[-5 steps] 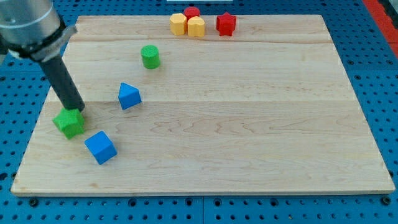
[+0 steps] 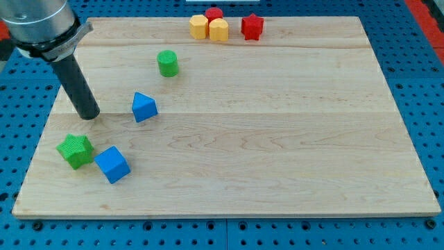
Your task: Group up the blue blocks at the right side of the green star
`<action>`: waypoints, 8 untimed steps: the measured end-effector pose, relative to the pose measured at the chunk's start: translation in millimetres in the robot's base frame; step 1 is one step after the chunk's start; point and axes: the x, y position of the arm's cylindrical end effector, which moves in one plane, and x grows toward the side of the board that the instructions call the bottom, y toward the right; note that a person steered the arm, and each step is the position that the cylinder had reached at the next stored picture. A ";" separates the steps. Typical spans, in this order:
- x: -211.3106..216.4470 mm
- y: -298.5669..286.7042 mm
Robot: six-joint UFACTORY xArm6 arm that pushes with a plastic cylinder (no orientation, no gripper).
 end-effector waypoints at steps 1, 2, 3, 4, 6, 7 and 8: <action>-18.3 36.2; -43.4 75.2; -53.7 141.1; -33.9 165.5; -55.7 84.8; -24.2 86.4; 22.3 80.0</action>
